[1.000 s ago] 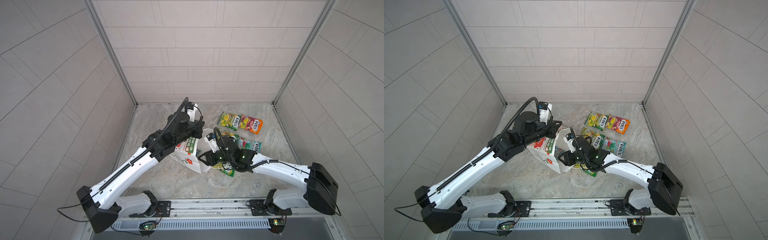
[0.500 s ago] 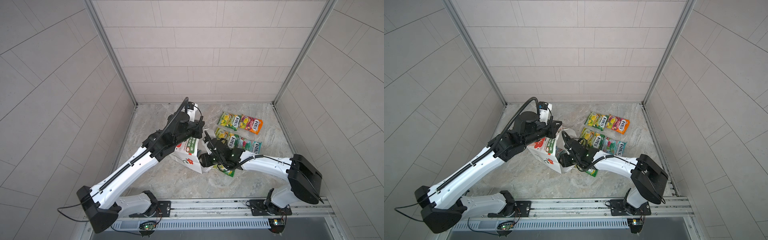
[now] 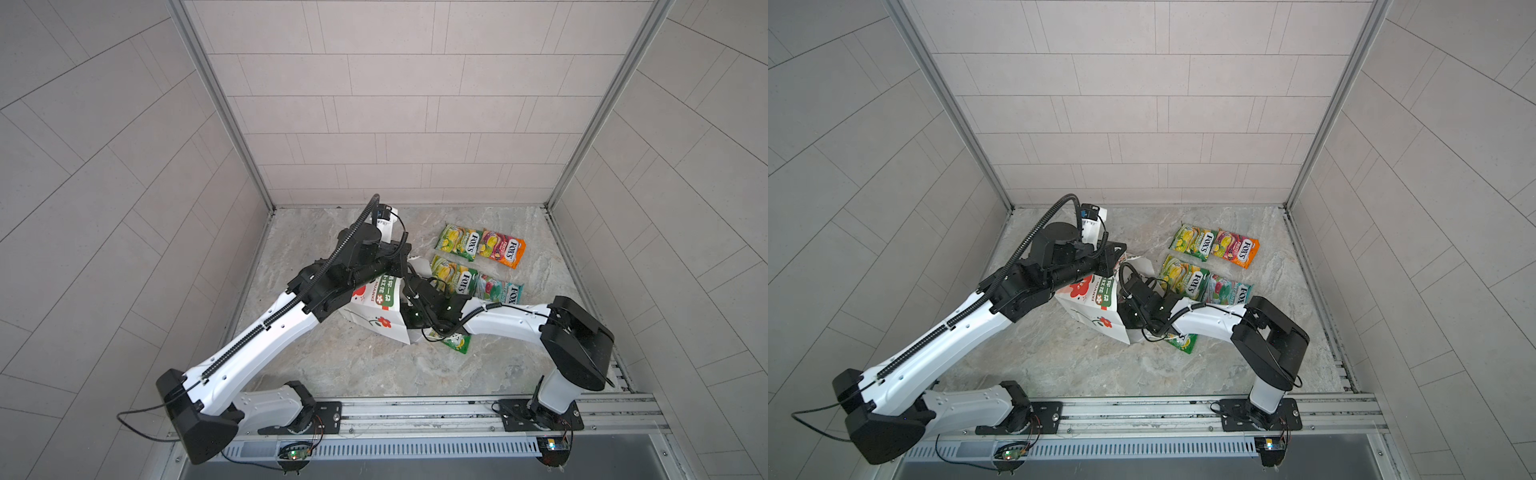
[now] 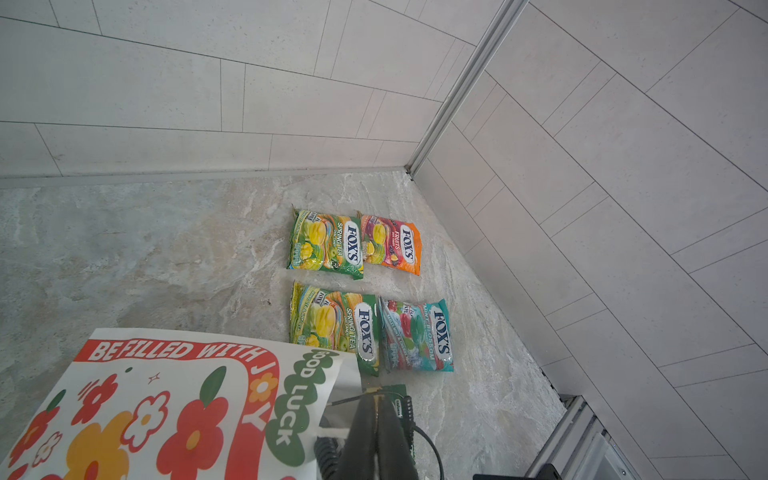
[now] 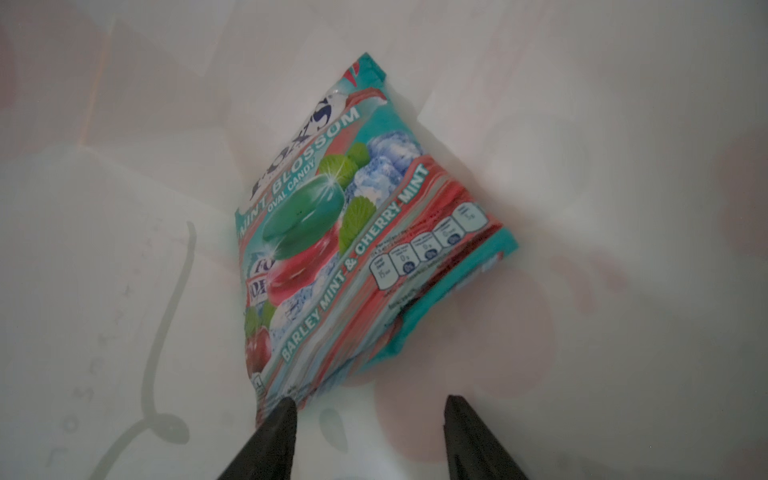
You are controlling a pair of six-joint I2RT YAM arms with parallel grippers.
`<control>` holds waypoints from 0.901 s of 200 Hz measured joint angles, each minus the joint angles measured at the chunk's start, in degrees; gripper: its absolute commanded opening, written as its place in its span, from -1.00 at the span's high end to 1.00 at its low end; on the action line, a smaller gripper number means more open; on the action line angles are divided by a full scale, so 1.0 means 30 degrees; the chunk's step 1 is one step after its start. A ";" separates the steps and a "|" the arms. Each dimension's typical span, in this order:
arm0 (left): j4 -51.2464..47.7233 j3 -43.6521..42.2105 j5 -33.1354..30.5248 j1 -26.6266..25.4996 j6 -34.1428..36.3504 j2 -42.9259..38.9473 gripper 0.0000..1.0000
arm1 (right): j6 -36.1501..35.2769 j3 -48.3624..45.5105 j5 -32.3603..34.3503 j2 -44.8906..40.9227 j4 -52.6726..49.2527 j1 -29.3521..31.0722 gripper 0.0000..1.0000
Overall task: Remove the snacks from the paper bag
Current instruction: 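Reach down and grasp the teal Mint Blossom packet with the right gripper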
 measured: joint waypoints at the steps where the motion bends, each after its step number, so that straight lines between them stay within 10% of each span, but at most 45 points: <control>1: 0.0000 0.0000 0.0007 0.0000 -0.0007 0.0000 1.00 | 0.0022 0.0000 0.0022 0.0007 0.0022 0.0000 -0.18; 180: -0.0029 -0.0029 0.0219 0.0000 -0.0095 0.0219 1.00 | 0.3228 0.1086 -0.0175 0.2790 0.5151 -0.0066 0.00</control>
